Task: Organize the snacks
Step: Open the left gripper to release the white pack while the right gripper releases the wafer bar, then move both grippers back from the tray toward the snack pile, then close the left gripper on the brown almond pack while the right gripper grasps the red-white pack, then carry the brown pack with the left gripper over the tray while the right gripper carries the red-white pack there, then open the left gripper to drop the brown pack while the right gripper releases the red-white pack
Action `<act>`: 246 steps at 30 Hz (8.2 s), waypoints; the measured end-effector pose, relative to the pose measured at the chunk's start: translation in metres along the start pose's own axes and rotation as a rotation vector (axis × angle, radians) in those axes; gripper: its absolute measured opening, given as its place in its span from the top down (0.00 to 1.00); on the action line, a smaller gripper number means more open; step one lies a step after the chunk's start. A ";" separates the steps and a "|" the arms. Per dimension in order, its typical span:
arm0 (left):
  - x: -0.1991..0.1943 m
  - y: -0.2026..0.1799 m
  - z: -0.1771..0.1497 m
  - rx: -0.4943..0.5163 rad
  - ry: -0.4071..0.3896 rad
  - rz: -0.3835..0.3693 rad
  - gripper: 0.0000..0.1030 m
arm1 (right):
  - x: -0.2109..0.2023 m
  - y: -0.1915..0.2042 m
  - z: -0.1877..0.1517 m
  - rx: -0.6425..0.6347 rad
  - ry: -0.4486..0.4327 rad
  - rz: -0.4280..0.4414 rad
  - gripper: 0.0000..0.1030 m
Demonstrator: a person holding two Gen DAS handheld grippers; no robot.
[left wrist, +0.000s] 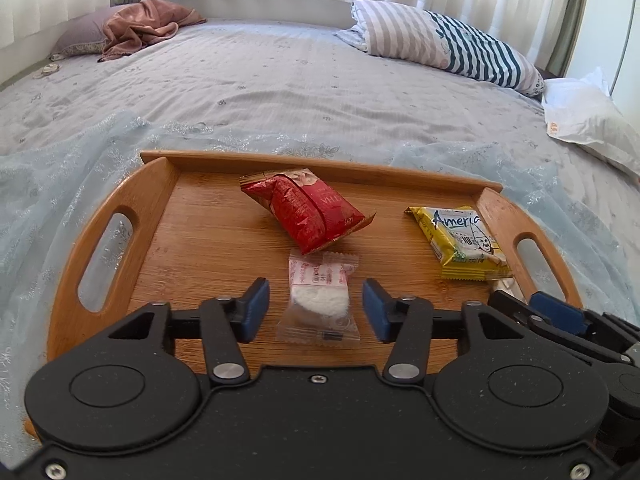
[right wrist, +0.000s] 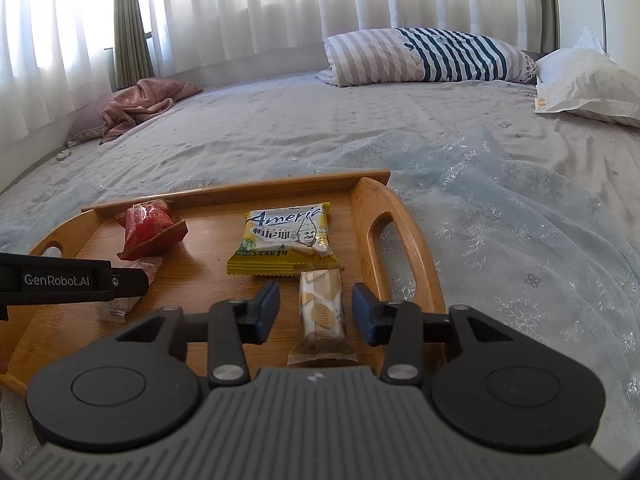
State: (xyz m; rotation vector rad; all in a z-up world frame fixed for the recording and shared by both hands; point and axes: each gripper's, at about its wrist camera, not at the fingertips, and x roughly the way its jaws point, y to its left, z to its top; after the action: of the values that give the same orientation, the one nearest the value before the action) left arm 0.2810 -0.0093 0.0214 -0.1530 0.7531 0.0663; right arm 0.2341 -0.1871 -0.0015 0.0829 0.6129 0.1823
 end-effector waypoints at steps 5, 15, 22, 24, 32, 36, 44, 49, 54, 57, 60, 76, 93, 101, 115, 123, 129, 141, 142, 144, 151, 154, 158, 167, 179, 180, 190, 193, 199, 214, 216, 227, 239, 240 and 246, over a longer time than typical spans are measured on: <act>-0.013 0.000 -0.004 0.027 -0.004 -0.014 0.36 | -0.016 -0.003 -0.003 0.008 -0.026 0.043 0.17; -0.061 0.001 -0.025 0.123 -0.053 -0.005 0.19 | -0.059 0.003 -0.013 -0.055 -0.098 0.055 0.07; -0.095 0.009 -0.047 0.136 -0.083 -0.031 0.15 | -0.088 0.012 -0.029 -0.127 -0.151 0.059 0.00; -0.106 0.012 -0.054 0.145 -0.096 -0.040 0.13 | -0.096 0.014 -0.034 -0.150 -0.163 0.059 0.00; -0.140 0.026 -0.080 0.137 -0.125 -0.086 0.07 | -0.120 0.018 -0.058 -0.202 -0.190 0.044 0.00; -0.150 0.034 -0.093 0.119 -0.114 -0.099 0.07 | -0.130 0.018 -0.069 -0.218 -0.202 0.036 0.00; -0.167 0.051 -0.120 0.066 -0.121 -0.110 0.06 | -0.151 0.012 -0.096 -0.204 -0.220 0.045 0.00; -0.173 0.053 -0.137 0.073 -0.154 -0.092 0.06 | -0.156 0.009 -0.112 -0.185 -0.220 0.043 0.00; -0.176 0.052 -0.150 0.088 -0.167 -0.079 0.06 | -0.162 0.015 -0.122 -0.219 -0.230 0.042 0.01; -0.178 0.050 -0.155 0.100 -0.160 -0.079 0.06 | -0.162 0.021 -0.125 -0.241 -0.207 0.069 0.17; -0.180 0.049 -0.160 0.106 -0.149 -0.093 0.12 | -0.163 0.027 -0.130 -0.257 -0.199 0.090 0.25; -0.161 0.055 -0.160 0.027 -0.065 -0.135 0.49 | -0.168 0.042 -0.137 -0.281 -0.167 0.096 0.54; -0.153 0.054 -0.161 0.027 -0.060 -0.136 0.53 | -0.178 0.051 -0.141 -0.211 -0.129 0.146 0.56; -0.156 0.045 -0.160 0.116 -0.074 -0.114 0.57 | -0.169 0.048 -0.128 -0.168 -0.140 0.132 0.42; -0.160 0.040 -0.158 0.160 -0.070 -0.087 0.61 | -0.147 0.063 -0.120 -0.199 -0.092 0.112 0.58; -0.154 0.046 -0.153 0.125 -0.050 -0.123 0.64 | -0.136 0.066 -0.116 -0.218 -0.050 0.100 0.58; -0.156 0.048 -0.152 0.100 -0.052 -0.129 0.65 | -0.136 0.065 -0.119 -0.194 -0.058 0.092 0.66; -0.163 0.048 -0.149 0.099 -0.066 -0.115 0.79 | -0.166 0.054 -0.109 -0.120 -0.175 0.050 0.67; -0.163 0.047 -0.152 0.110 -0.064 -0.114 0.70 | -0.167 0.053 -0.109 -0.122 -0.177 0.044 0.67; -0.162 0.043 -0.157 0.128 -0.065 -0.121 0.60 | -0.167 0.052 -0.109 -0.121 -0.176 0.035 0.67; -0.146 0.034 -0.165 0.145 -0.076 -0.092 0.55 | -0.167 0.047 -0.113 -0.098 -0.161 0.017 0.67; -0.147 0.034 -0.163 0.123 -0.059 -0.110 0.74 | -0.168 0.045 -0.114 -0.092 -0.162 0.008 0.67; -0.156 0.036 -0.156 0.124 -0.075 -0.117 0.84 | -0.172 0.039 -0.111 -0.078 -0.176 -0.006 0.67; -0.166 0.046 -0.132 0.070 -0.096 -0.158 0.85 | -0.170 0.027 -0.099 -0.048 -0.202 -0.039 0.67; -0.140 0.033 -0.078 -0.045 -0.072 -0.284 0.85 | -0.145 0.016 -0.068 -0.033 -0.179 -0.046 0.67; -0.136 0.031 -0.074 -0.054 -0.065 -0.292 0.85 | -0.143 0.015 -0.065 -0.036 -0.175 -0.045 0.67; -0.087 0.019 -0.045 -0.093 -0.025 -0.280 0.85 | -0.105 0.014 -0.041 -0.066 -0.133 -0.054 0.67; -0.074 0.018 -0.041 -0.103 -0.013 -0.286 0.85 | -0.094 0.013 -0.038 -0.062 -0.110 -0.050 0.67; -0.052 0.019 -0.037 -0.124 0.012 -0.285 0.85 | -0.076 0.013 -0.036 -0.045 -0.061 -0.039 0.67; -0.023 0.024 -0.040 -0.160 0.049 -0.290 0.84 | -0.052 0.017 -0.033 -0.056 -0.034 -0.050 0.67; -0.020 0.024 -0.039 -0.163 0.052 -0.290 0.85 | -0.049 0.018 -0.032 -0.064 -0.037 -0.052 0.67; -0.015 0.030 -0.036 -0.181 0.047 -0.299 0.84 | -0.036 0.019 -0.031 -0.060 -0.012 -0.043 0.67; -0.017 0.030 -0.037 -0.168 0.037 -0.306 0.84 | -0.035 0.016 -0.031 -0.055 -0.014 -0.037 0.67; -0.017 0.030 -0.037 -0.168 0.038 -0.308 0.84 | -0.035 0.016 -0.031 -0.054 -0.014 -0.037 0.67; -0.023 0.029 -0.036 -0.161 0.025 -0.309 0.48 | -0.036 0.016 -0.030 -0.050 -0.016 -0.040 0.50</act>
State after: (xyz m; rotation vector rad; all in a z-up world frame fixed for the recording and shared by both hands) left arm 0.2367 0.0133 0.0082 -0.4225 0.7417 -0.1698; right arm 0.1852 -0.1778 -0.0032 0.0236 0.5931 0.1584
